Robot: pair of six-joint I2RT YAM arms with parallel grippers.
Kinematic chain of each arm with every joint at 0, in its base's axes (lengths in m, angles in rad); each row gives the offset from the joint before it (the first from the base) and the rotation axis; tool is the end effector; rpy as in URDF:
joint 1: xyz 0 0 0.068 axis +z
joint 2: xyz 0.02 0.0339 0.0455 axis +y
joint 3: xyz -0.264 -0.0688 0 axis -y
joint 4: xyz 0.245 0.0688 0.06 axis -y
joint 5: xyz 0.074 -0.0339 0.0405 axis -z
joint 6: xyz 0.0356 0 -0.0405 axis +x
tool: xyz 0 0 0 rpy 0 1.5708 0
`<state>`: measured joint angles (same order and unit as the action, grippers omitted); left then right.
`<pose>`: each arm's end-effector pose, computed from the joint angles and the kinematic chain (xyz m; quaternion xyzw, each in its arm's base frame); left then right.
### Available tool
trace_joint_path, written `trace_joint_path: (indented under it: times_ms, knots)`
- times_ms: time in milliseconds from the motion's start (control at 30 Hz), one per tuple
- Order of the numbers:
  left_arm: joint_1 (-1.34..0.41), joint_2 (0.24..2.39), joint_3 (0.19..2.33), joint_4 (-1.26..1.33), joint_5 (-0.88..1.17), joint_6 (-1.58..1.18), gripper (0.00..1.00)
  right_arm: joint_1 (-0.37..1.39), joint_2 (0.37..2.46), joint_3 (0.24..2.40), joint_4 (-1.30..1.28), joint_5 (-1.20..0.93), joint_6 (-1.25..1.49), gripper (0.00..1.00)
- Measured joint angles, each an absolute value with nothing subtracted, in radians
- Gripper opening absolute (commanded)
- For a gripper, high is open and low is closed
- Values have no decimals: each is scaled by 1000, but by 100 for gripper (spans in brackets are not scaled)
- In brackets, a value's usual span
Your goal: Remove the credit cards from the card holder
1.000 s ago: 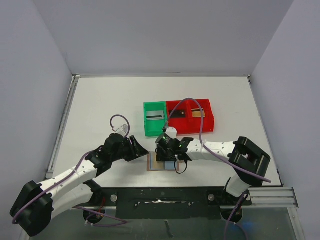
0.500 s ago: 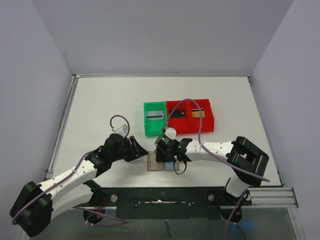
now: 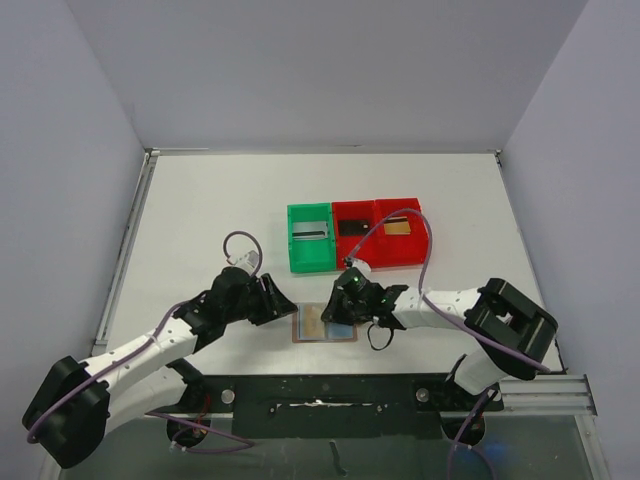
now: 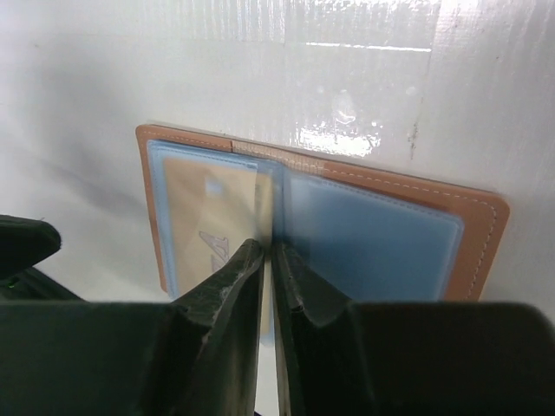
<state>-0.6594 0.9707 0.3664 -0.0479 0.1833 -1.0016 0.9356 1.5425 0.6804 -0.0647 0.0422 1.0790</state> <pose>0.1488 -0.1235 0.1754 -0.1120 0.8865 -0.3812 0.2372 0.1693 0.2272 0.1428 0.0746 0.9455 0.2568 0.1859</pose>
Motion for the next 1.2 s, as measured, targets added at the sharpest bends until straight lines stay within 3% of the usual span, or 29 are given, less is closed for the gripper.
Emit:
trace_joint_path:
  times_ms: [533,1200]
  knots:
    - [-680,1109,365,125,292,-1021,41,804,1508,430,349,-178,1172,9]
    - [-700,1269,356,278,326,-1044,41,752,1512,355,475,-241,1217,8]
